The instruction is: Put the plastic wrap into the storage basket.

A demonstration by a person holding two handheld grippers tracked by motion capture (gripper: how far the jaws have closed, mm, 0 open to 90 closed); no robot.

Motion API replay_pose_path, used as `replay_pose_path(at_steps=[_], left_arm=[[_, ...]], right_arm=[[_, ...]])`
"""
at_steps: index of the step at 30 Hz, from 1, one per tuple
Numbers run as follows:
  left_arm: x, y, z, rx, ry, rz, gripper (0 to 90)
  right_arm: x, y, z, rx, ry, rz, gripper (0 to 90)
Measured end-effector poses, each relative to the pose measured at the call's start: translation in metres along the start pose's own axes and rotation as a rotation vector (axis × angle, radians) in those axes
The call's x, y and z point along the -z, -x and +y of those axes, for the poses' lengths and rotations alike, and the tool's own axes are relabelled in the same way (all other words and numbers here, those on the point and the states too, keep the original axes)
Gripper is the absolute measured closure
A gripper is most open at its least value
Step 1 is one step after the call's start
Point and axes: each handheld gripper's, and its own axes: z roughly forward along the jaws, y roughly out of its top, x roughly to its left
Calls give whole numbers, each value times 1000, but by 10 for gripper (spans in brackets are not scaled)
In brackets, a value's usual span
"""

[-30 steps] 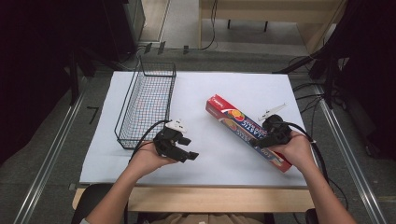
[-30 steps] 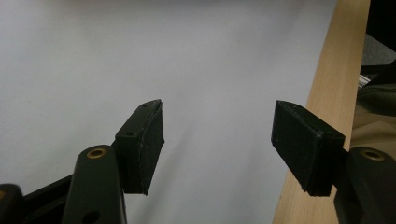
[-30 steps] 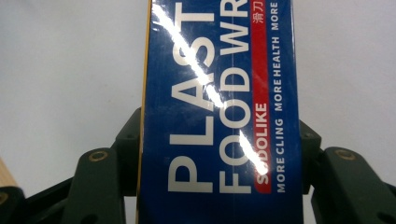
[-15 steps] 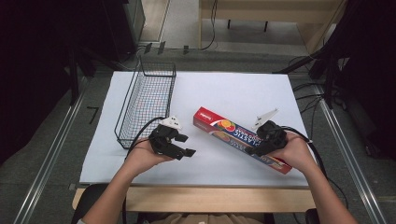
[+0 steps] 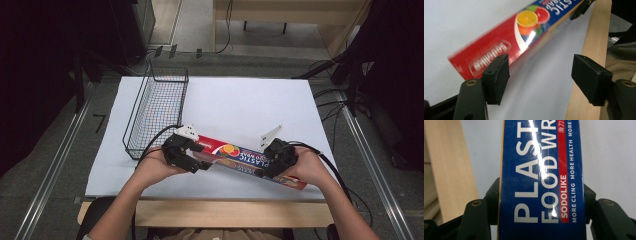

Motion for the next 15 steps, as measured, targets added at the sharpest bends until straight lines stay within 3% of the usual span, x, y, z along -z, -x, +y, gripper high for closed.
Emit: replay_pose_path(at_steps=[3, 8, 11, 15], left_arm=[[-1, 1, 2, 0, -9, -5, 280], [-2, 3, 6, -11, -6, 4, 224], [-4, 5, 9, -38, -31, 17, 225], [-7, 11, 13, -68, -43, -2, 222]], right_arm=[[-1, -7, 3, 58, 4, 24, 413], [-4, -12, 8, 83, 19, 51, 412], [-4, -15, 8, 123, 2, 55, 413], [-2, -18, 8, 148, -2, 73, 412]])
